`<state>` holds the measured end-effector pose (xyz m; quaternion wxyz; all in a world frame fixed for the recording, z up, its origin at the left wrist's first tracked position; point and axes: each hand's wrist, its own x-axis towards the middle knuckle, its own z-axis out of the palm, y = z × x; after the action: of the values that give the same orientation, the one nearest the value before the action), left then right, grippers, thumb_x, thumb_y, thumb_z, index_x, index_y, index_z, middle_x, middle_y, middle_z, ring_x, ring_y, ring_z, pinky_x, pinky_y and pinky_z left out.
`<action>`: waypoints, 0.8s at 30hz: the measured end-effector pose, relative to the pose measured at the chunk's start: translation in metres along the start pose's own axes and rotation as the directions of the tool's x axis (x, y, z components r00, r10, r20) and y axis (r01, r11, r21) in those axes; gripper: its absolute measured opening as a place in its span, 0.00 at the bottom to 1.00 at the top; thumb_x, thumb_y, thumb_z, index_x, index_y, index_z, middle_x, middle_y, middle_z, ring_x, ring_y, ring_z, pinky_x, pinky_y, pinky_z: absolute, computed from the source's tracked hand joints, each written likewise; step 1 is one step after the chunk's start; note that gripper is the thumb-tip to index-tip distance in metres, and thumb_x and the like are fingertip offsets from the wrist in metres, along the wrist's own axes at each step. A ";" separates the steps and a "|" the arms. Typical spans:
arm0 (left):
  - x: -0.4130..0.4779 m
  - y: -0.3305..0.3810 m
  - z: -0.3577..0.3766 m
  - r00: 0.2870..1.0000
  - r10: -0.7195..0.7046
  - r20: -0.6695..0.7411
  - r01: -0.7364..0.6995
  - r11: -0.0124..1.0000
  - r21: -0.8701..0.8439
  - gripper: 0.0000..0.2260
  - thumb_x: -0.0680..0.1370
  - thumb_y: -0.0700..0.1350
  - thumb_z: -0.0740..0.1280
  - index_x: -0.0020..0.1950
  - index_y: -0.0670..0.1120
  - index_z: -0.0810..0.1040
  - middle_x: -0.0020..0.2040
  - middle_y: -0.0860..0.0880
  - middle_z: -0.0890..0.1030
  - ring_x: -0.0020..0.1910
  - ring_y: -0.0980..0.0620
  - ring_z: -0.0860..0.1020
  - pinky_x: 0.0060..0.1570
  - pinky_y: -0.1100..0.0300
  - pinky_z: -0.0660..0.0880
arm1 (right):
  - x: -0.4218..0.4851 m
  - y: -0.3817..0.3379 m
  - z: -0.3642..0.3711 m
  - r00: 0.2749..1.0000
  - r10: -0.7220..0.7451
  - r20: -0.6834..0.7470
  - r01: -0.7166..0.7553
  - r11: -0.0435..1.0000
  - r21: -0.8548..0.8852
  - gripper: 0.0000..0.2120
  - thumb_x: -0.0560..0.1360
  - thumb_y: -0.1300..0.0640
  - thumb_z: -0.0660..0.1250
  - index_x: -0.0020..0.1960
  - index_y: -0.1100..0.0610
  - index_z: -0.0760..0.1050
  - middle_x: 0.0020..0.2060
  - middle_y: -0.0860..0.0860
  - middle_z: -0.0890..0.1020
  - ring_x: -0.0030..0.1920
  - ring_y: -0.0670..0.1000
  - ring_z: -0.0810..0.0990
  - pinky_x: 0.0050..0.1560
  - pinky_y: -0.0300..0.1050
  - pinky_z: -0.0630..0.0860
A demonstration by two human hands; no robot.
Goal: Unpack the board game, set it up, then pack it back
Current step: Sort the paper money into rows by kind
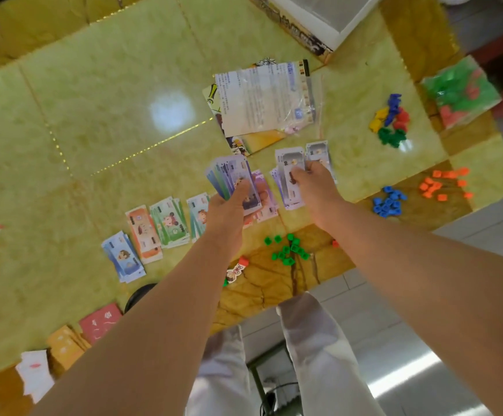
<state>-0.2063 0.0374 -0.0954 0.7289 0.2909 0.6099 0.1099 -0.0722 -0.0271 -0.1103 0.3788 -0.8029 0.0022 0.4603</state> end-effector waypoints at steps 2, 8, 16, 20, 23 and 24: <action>0.000 0.000 0.012 1.000 -0.001 0.024 0.001 1.000 0.000 0.04 0.80 0.43 0.66 0.48 0.45 0.79 0.38 0.49 0.85 0.37 0.51 0.83 0.37 0.58 0.79 | 0.009 0.002 -0.015 0.996 -0.003 -0.088 -0.002 0.998 -0.059 0.05 0.79 0.59 0.57 0.50 0.57 0.71 0.41 0.52 0.74 0.41 0.52 0.71 0.34 0.41 0.65; 0.011 -0.002 0.035 0.997 -0.078 0.011 0.078 0.997 -0.015 0.03 0.78 0.43 0.69 0.49 0.45 0.77 0.40 0.50 0.85 0.41 0.51 0.83 0.53 0.49 0.79 | 0.033 0.009 -0.038 0.975 -0.027 -0.220 -0.022 0.976 -0.216 0.13 0.79 0.61 0.57 0.60 0.60 0.74 0.56 0.58 0.79 0.53 0.58 0.78 0.47 0.49 0.73; 0.031 -0.009 0.049 0.991 -0.109 0.072 0.111 0.993 -0.025 0.01 0.78 0.44 0.68 0.47 0.49 0.78 0.39 0.54 0.85 0.42 0.54 0.83 0.59 0.49 0.76 | 0.063 0.017 -0.035 0.935 -0.109 -0.339 -0.018 0.936 -0.351 0.13 0.77 0.63 0.64 0.61 0.61 0.70 0.58 0.57 0.77 0.57 0.57 0.77 0.50 0.46 0.73; 0.038 -0.010 0.051 0.990 -0.115 0.083 0.117 0.993 -0.015 0.01 0.78 0.44 0.68 0.49 0.49 0.77 0.36 0.57 0.84 0.37 0.57 0.82 0.54 0.53 0.75 | 0.071 0.019 -0.030 0.918 -0.149 -0.367 -0.091 0.821 -0.563 0.20 0.77 0.57 0.66 0.65 0.63 0.66 0.63 0.58 0.71 0.63 0.58 0.70 0.64 0.51 0.68; 0.039 -0.008 0.052 0.989 -0.126 0.076 0.128 0.992 -0.023 0.03 0.77 0.43 0.69 0.47 0.49 0.75 0.33 0.57 0.84 0.38 0.56 0.81 0.52 0.54 0.75 | 0.069 0.015 -0.026 0.884 -0.107 -0.454 -0.189 0.808 -0.558 0.22 0.76 0.54 0.67 0.66 0.58 0.65 0.65 0.56 0.68 0.66 0.57 0.65 0.63 0.51 0.65; 0.040 -0.007 0.053 0.989 -0.126 0.075 0.129 0.991 -0.032 0.04 0.77 0.43 0.69 0.47 0.49 0.74 0.33 0.58 0.83 0.38 0.56 0.81 0.54 0.54 0.75 | 0.068 0.013 -0.025 0.875 -0.115 -0.470 -0.189 0.813 -0.550 0.22 0.76 0.54 0.67 0.66 0.56 0.65 0.65 0.55 0.67 0.66 0.57 0.65 0.62 0.50 0.63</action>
<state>-0.1484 0.0371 -0.1277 0.7613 0.2417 0.5982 0.0637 -0.0191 -0.0286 -0.1612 0.0935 -0.9680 -0.0278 0.2313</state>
